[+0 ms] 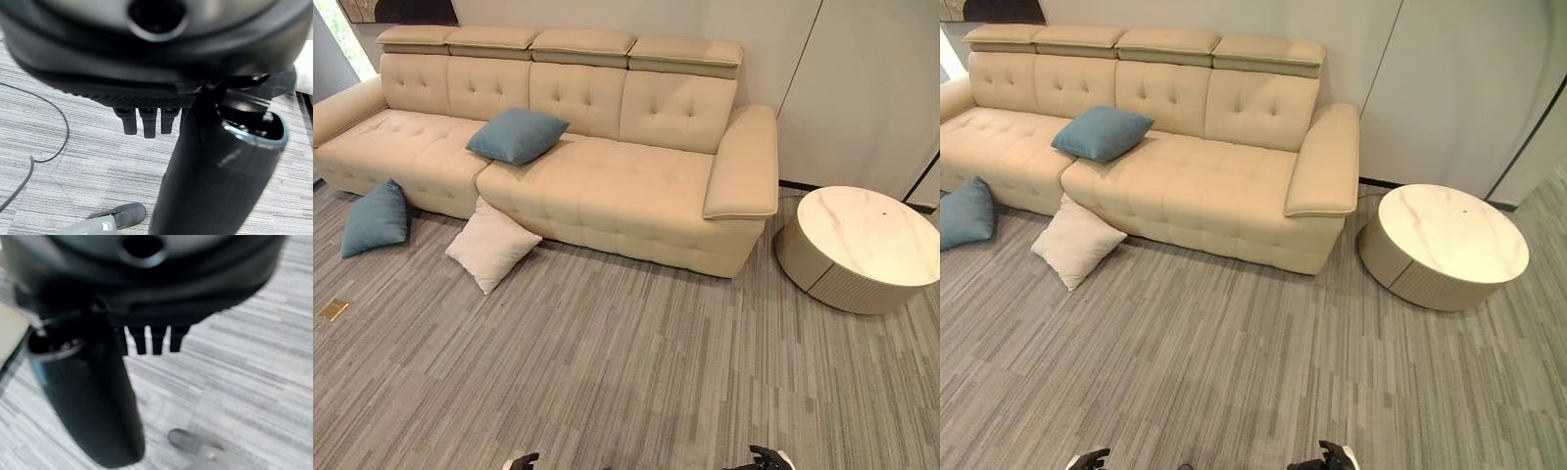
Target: Pick up all the scattered cushions and arrange them neatly on the sofa.
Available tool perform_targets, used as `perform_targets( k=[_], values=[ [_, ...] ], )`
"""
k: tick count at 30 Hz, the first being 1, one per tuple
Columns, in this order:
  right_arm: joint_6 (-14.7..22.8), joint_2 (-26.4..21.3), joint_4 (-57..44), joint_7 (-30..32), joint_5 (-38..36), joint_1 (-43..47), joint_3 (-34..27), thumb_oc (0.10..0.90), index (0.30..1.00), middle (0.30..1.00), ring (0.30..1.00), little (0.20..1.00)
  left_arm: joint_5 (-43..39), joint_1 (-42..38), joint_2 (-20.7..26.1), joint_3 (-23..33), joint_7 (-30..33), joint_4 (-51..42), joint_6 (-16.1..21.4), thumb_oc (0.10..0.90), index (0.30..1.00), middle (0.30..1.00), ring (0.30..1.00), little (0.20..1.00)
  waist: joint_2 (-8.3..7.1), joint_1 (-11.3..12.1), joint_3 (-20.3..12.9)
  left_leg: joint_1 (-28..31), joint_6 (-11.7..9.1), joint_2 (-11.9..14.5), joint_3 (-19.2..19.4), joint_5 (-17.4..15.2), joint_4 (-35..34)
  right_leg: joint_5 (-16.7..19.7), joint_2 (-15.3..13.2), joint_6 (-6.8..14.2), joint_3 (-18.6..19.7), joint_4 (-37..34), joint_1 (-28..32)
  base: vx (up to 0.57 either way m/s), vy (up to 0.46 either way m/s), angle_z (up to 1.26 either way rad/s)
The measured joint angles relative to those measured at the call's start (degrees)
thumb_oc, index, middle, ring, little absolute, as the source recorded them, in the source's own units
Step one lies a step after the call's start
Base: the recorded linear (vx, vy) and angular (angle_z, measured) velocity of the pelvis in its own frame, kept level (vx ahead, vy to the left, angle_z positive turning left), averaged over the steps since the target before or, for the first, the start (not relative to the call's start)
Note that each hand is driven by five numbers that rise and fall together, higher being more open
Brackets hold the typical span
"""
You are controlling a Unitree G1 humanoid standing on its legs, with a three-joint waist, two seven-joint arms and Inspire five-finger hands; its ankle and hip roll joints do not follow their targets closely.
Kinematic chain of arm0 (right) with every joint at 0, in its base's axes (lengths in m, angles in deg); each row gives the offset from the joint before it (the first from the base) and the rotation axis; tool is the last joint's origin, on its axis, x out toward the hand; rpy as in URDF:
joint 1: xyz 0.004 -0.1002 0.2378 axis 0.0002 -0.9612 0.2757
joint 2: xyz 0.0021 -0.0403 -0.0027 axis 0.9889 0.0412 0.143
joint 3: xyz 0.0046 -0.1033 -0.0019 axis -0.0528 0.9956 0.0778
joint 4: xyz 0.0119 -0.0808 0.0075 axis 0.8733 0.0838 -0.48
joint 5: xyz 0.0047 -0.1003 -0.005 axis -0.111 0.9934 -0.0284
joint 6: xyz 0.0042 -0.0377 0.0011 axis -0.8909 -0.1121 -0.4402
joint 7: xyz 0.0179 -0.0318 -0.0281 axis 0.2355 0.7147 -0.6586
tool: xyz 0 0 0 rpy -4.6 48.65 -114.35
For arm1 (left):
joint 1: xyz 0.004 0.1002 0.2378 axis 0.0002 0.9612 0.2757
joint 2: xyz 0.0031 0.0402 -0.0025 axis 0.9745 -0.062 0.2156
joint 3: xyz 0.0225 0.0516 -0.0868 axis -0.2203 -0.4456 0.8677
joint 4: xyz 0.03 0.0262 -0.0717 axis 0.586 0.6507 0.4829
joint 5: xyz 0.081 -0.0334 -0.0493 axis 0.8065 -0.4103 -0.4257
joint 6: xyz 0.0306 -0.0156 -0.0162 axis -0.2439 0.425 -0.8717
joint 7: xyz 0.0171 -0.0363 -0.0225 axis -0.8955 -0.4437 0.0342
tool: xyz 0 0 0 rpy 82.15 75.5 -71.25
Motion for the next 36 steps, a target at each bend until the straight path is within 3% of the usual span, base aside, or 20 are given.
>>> perform_targets(
  k=[7,10,12,13,14,15,16,19,21,23,24,25,28,30,32,33,34,36],
  values=[
    [-0.01,-0.04,-0.02,-0.12,0.21,0.2,2.29,0.8,0.9,0.9,0.9,0.9,-0.04,-0.79,0.09,-0.53,-0.09,-0.23,-0.01,0.8,0.9,0.9,0.9,0.9,-0.18,0.12,0.15,-1.79,-0.89,0.05,-2.21,0.67,-0.01,-0.12,0.24,-0.34,-1.74,0.03,-0.63,-0.04,-0.059,0.17],
    [0.02,-0.02,0.11,-0.12,0.17,1.03,2.19,0.8,0.9,0.9,0.9,0.9,-0.59,-2.23,0.37,-0.85,-0.11,-0.26,0.0,0.8,0.9,0.9,0.9,0.9,-0.5,0.19,0.87,-5.51,-1.1,-0.23,-3.86,0.94,2.91,-0.54,0.39,-0.3,-3.28,0.11,-2.0,-0.04,-0.062,0.34],
    [0.02,-0.07,0.14,-0.07,0.1,2.15,2.2,0.8,0.9,0.9,0.9,0.9,-0.69,-4.23,0.3,-1.85,-0.17,-0.26,0.05,0.8,0.9,0.9,0.9,0.9,-0.85,0.87,2.52,-6.97,-2.6,-0.27,-4.93,1.94,3.55,-0.21,0.38,-0.75,-4.39,0.03,-2.72,-0.02,-0.015,0.36],
    [0.0,-0.05,0.16,-0.12,0.09,2.38,2.24,0.8,0.9,0.9,0.9,0.9,-0.74,-5.06,0.21,-1.84,-0.23,-0.29,0.05,0.8,0.9,0.9,0.9,0.9,-1.45,1.53,3.27,-7.21,-3.94,-0.48,-4.72,2.89,3.79,0.51,0.04,-2.05,-5.9,0.09,-2.74,-0.04,0.008,0.44],
    [0.07,-0.17,0.06,-0.04,0.02,2.59,2.21,0.8,0.9,0.9,0.9,0.9,-1.41,-5.36,0.2,-1.82,-0.21,-0.33,0.26,0.8,0.9,0.9,0.9,0.9,-2.03,2.02,3.75,-8.77,-4.01,-0.69,-4.25,2.81,5.45,0.39,-0.12,-2.37,-7.09,0.05,-2.75,-0.04,0.023,0.5],
    [0.14,-0.29,-0.12,0.05,-0.14,2.69,2.2,0.8,0.9,0.9,0.9,0.9,-1.82,-5.88,0.25,-1.88,-0.29,-0.16,0.28,0.8,0.9,0.9,0.9,0.9,-2.46,1.96,4.13,-10.18,-4.49,-1.05,-2.87,2.09,7.43,0.58,-0.72,-2.71,-8.76,0.04,-2.82,0.0,0.046,0.69],
    [0.31,-0.27,-0.12,0.22,-0.18,2.71,2.21,0.8,0.9,0.9,0.9,0.9,-2.28,-6.67,0.61,-1.72,-0.2,-0.21,0.35,0.8,0.9,0.9,0.9,0.9,-3.06,1.42,4.6,-11.42,-2.51,-1.01,1.23,0.71,9.72,0.14,-1.78,-3.49,-10.54,-0.01,-2.8,0.0,0.053,0.73],
    [0.35,-0.36,-0.18,0.45,-0.18,2.55,2.2,0.8,0.9,0.9,0.9,0.9,-2.35,-7.04,1.34,-1.57,-0.14,-0.36,0.44,0.8,0.9,0.9,0.9,0.9,-4.28,1.34,5.28,-12.18,-1.32,1.67,9.91,-0.08,9.71,-0.41,-3.35,-3.08,-13.69,-0.18,-2.71,0.03,0.075,0.7],
    [0.28,-0.64,-0.04,0.61,-0.17,1.92,2.09,0.8,0.9,0.9,0.9,0.9,-2.3,-7.09,1.29,-1.66,-0.14,-0.43,0.45,0.8,0.9,0.9,0.9,0.9,-3.65,1.25,5.05,-12.24,-1.22,3.79,13.44,-0.01,9.4,-0.25,-3.29,-1.93,-14.99,0.27,-3.01,0.08,0.081,0.49],
    [0.27,-0.81,0.0,0.67,-0.17,1.78,2.11,0.8,0.9,0.9,0.9,0.9,-2.34,-6.3,0.85,-1.57,-0.12,-0.31,0.46,0.8,0.9,0.9,0.9,0.9,-2.32,1.38,4.76,-10.79,-0.87,5.12,13.93,1.83,7.3,-0.97,-2.57,-0.72,-15.03,1.38,-3.54,0.14,0.134,0.07],
    [0.27,0.09,-0.04,0.93,-0.14,2.17,1.89,0.8,0.9,0.9,0.9,0.9,-2.34,-5.7,0.88,-1.58,-0.13,0.09,0.38,0.8,0.9,0.9,0.9,0.9,-2.6,1.58,4.71,-9.05,-1.16,4.84,12.97,1.42,5.44,-1.75,-3.33,0.32,-14.68,3.77,-4.1,0.2,0.215,0.09],
    [0.28,1.12,0.01,0.94,-0.11,2.38,1.95,0.8,0.9,0.9,0.9,0.9,-2.29,-5.76,1.43,-1.55,-0.18,0.17,0.38,0.8,0.9,0.9,0.9,0.9,-3.72,1.91,4.48,-8.11,0.01,3.47,12.93,0.56,5.24,-2.89,-4.98,1.8,-14.07,5.44,-3.94,0.25,0.309,0.1],
    [0.27,1.75,0.08,0.82,0.49,2.55,2.2,0.8,0.9,0.9,0.9,0.9,-2.28,-5.94,1.34,-1.56,-0.37,-0.02,0.39,0.8,0.9,0.9,0.9,0.9,-4.2,3.13,4.2,-6.08,1.68,1.14,12.74,-0.95,4.64,-4.97,-7.7,4.08,-14.01,9.71,-3.99,0.14,0.225,0.1],
    [0.24,1.86,0.07,0.6,0.89,3.31,2.31,0.8,0.9,0.9,0.9,0.9,-2.29,-5.96,1.49,-1.18,-0.89,0.05,0.38,0.8,0.9,0.9,0.9,0.9,-4.19,3.53,4.13,-5.15,2.81,-0.35,12.49,-1.61,4.66,-7.29,-11.33,5.89,-13.48,19.77,-7.38,0.05,0.266,0.15],
    [0.15,1.88,-0.57,0.57,0.88,4.09,2.95,0.8,0.9,0.9,0.9,0.9,-2.27,-6.1,1.73,-1.1,-1.19,0.2,0.34,0.8,0.9,0.9,0.9,0.9,-3.66,3.04,4.52,-4.7,4.25,-0.87,10.6,-1.99,4.86,-8.62,-13.76,5.75,-11.36,32.54,-12.91,0.13,0.122,0.37],
    [0.25,2.04,-0.57,0.52,0.84,3.94,3.52,0.8,0.9,0.9,0.9,0.9,-2.27,-6.58,2.03,-1.14,-1.18,0.21,0.31,0.8,0.9,0.9,0.9,0.9,-3.83,2.89,4.58,-4.4,5.44,-1.41,9.44,-2.84,4.85,-8.98,-13.98,5.95,-9.19,35.81,-14.27,0.23,0.064,0.79],
    [0.56,2.33,-0.73,0.26,0.47,3.54,3.79,0.8,0.9,0.9,0.9,0.9,-2.16,-7.02,2.61,-1.36,-1.21,1.08,0.32,0.8,0.9,0.9,0.9,0.9,-4.24,2.77,4.9,-3.47,6.41,-2.32,6.72,-3.14,4.65,-9.45,-12.15,5.92,-3.25,38.77,-16.47,0.19,0.037,0.75],
    [0.95,2.55,-1.23,-0.25,0.48,3.99,4.78,0.8,0.9,0.9,0.9,0.9,-1.95,-7.14,2.99,-1.75,-1.17,2.14,0.1,0.8,0.9,0.9,0.9,0.9,-4.08,2.39,5.08,-3.03,6.66,-2.21,4.04,-2.6,4.15,-9.84,-8.37,5.52,0.26,34.85,-18.05,0.22,-0.016,0.85]
  ],
)
